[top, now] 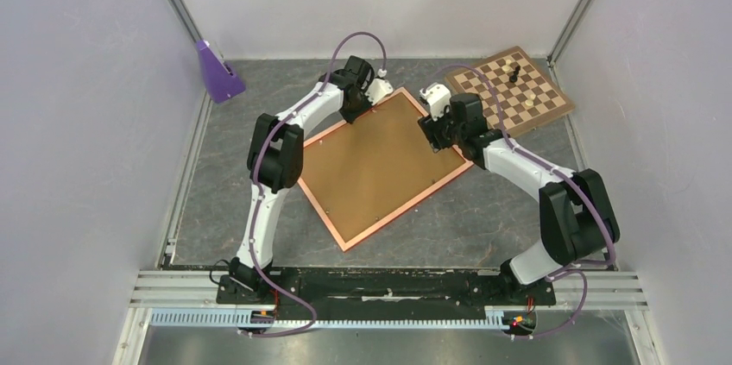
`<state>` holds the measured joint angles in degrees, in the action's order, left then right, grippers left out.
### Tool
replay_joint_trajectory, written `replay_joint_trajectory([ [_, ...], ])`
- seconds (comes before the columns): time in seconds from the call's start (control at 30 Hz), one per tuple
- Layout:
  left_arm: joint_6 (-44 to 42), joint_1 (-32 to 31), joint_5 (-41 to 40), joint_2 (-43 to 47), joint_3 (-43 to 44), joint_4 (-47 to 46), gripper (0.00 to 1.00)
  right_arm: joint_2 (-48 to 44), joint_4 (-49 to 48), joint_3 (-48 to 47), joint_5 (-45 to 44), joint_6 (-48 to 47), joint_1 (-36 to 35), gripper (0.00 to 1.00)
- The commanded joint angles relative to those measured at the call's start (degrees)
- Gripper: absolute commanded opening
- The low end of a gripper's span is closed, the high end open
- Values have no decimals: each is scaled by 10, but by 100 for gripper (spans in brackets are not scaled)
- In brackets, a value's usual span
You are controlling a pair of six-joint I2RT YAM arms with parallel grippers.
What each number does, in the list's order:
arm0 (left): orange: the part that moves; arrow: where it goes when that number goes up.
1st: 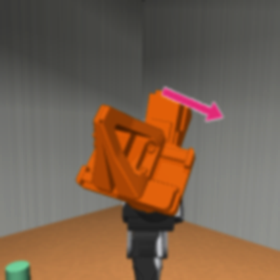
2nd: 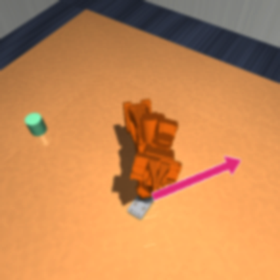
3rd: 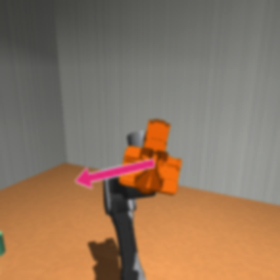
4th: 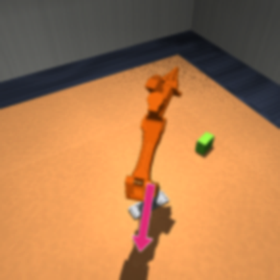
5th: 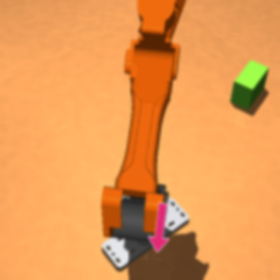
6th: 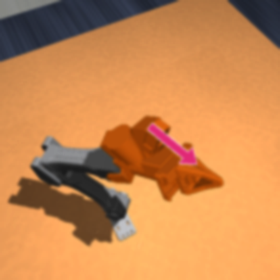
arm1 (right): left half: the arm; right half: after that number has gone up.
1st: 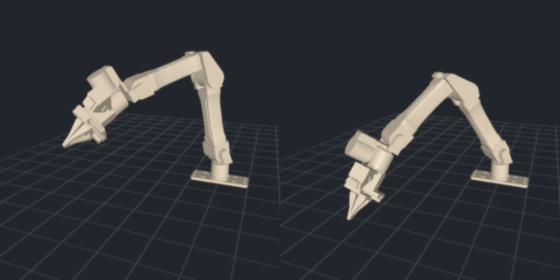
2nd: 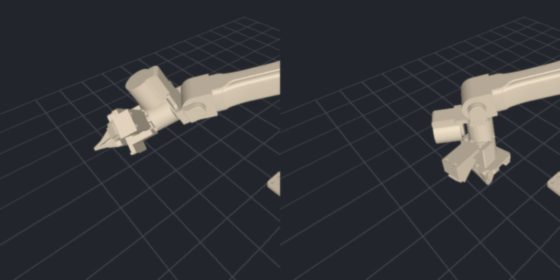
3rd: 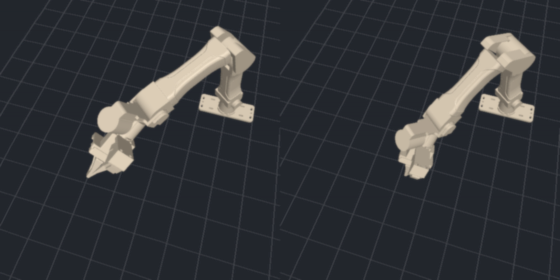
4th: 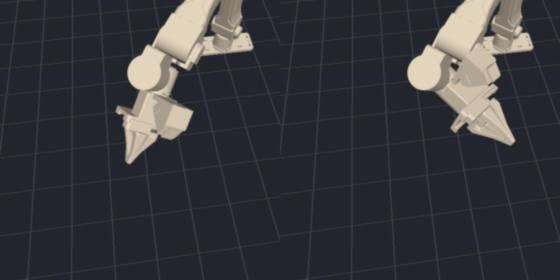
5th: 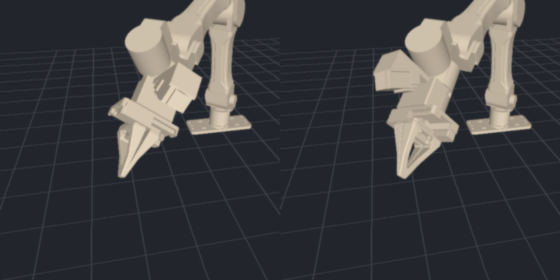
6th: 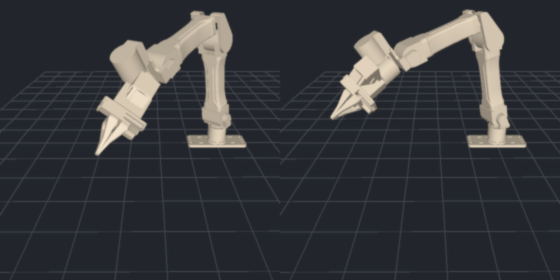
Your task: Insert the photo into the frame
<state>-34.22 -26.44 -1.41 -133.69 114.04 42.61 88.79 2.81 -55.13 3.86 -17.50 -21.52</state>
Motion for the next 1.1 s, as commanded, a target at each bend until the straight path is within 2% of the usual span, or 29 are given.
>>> replay_joint_trajectory([
  [0.0, -64, -2, -18, 11, 34, -89, 39, -28, -46, 16, -10, 38, 16, 62],
  [0.1, -56, -5, -33, 1, 51, -89, 47, -33, -50, 21, -8, 43, 22, 63],
  [0.27, -19, -7, -35, 14, 52, -81, 51, -42, -53, 30, -4, 46, 28, 63],
  [0.33, 8, -7, -11, 40, 39, -62, 55, -48, -54, 34, -6, 46, 32, 63],
  [0.4, 37, -12, 30, 79, 13, -35, 66, -56, -57, 39, -9, 47, 40, 63],
  [0.5, 78, -40, 58, 146, -52, -1, 72, -67, -61, 45, -4, 60, 68, 64],
  [0.6, 118, -92, 65, 190, -112, 25, 74, -84, -65, 51, 9, 75, 105, 64],
  [0.7, 174, -135, 108, 200, -135, 48, 74, -106, -64, 60, 21, 80, 135, 65],
  [0.87, 237, -204, 170, 160, -104, 90, 75, -159, -62, 90, 42, 70, 182, 67],
  [1.07, 255, -280, 133, 98, -64, 97, 75, -205, -64, 143, 72, 69, 246, 68],
])
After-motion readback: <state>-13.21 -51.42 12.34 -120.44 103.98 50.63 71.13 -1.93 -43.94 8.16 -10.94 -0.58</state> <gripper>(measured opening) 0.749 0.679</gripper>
